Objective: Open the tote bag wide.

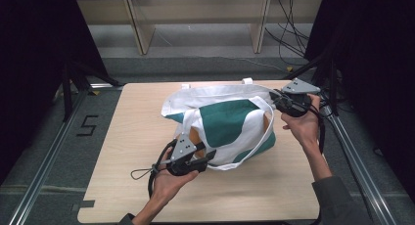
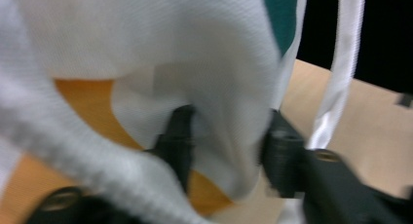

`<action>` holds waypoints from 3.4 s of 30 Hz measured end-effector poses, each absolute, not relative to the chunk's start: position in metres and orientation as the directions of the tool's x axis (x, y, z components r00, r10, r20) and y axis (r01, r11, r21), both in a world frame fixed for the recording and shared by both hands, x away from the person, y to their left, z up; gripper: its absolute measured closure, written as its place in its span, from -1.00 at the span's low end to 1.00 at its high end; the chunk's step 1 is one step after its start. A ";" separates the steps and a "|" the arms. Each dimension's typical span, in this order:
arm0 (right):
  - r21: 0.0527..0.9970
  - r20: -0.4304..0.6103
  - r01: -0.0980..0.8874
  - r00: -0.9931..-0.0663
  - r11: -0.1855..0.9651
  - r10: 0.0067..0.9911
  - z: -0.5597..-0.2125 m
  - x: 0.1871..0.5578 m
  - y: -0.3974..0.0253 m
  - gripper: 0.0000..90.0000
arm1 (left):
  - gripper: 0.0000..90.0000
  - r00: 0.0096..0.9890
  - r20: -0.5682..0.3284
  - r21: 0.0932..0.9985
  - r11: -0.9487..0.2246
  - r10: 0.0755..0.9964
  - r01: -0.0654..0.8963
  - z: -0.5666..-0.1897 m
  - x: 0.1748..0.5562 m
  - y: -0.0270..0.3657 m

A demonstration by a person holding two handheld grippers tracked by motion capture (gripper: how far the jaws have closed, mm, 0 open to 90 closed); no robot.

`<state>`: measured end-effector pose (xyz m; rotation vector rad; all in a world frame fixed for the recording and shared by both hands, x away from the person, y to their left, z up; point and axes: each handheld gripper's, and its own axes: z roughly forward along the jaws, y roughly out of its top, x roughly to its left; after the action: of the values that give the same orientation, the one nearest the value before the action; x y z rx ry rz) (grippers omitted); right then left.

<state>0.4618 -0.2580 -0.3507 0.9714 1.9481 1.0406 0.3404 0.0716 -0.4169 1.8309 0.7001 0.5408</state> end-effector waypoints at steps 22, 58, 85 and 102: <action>0.941 -0.068 0.236 -0.569 0.242 0.819 -0.305 0.384 -0.273 0.19 | 0.79 0.717 0.132 0.921 -0.353 0.685 0.168 -0.428 0.345 0.068; 0.888 -0.134 0.237 -0.689 0.395 0.713 -0.365 0.396 -0.243 0.96 | 0.74 0.708 0.075 0.945 -0.276 0.702 0.174 -0.413 0.362 0.076; 0.872 -0.198 0.223 -0.655 0.437 0.729 -0.387 0.367 -0.253 1.00 | 0.84 0.689 0.291 0.888 -0.455 0.664 0.064 -0.441 0.353 0.044; 0.695 -0.170 0.409 -0.706 0.591 0.688 -0.474 0.377 -0.230 1.00 | 0.83 0.728 0.296 0.819 -0.557 0.618 0.140 -0.491 0.362 0.033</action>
<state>0.3775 -0.2302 -0.4741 0.8785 2.3981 0.8938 0.3619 0.0328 -0.4914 2.0965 0.5726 0.7293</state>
